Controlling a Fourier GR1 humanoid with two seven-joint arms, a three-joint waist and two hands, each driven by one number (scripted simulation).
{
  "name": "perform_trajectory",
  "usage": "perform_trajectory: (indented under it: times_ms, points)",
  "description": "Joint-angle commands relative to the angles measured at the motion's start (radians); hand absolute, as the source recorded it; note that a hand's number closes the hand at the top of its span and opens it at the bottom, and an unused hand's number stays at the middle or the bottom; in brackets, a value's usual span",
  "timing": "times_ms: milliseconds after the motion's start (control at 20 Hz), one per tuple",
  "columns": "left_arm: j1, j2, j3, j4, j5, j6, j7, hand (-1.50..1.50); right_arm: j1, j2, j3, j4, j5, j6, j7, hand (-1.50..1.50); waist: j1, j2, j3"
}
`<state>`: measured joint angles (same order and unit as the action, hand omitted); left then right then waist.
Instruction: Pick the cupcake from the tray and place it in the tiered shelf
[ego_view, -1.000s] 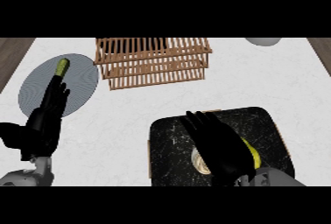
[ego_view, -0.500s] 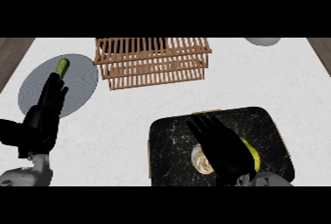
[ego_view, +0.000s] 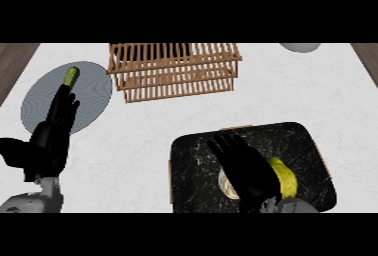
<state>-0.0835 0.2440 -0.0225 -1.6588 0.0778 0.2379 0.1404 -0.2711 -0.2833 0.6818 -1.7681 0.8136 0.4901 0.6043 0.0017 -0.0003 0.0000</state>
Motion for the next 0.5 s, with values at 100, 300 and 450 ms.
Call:
perform_trajectory:
  times_ms: [100, 300, 450]
  points:
    - [0.014, -0.007, 0.049, 0.02, 0.006, -0.061, -0.038, 0.0, 0.071, -0.004, -0.032, 0.002, 0.076, -0.008, -0.102, -1.5, -0.002, 0.0, 0.0]
    - [0.056, -0.05, 0.021, -0.005, -0.029, -0.032, -0.062, 0.0, 0.057, 0.057, -0.034, 0.181, 0.1, -0.06, -0.148, -1.5, 0.002, 0.001, 0.0]
    - [0.093, -0.007, 0.047, -0.086, -0.003, -0.077, 0.009, 0.0, 0.005, 0.052, -0.055, 0.247, 0.105, -0.023, -0.211, 1.5, 0.008, 0.0, 0.0]
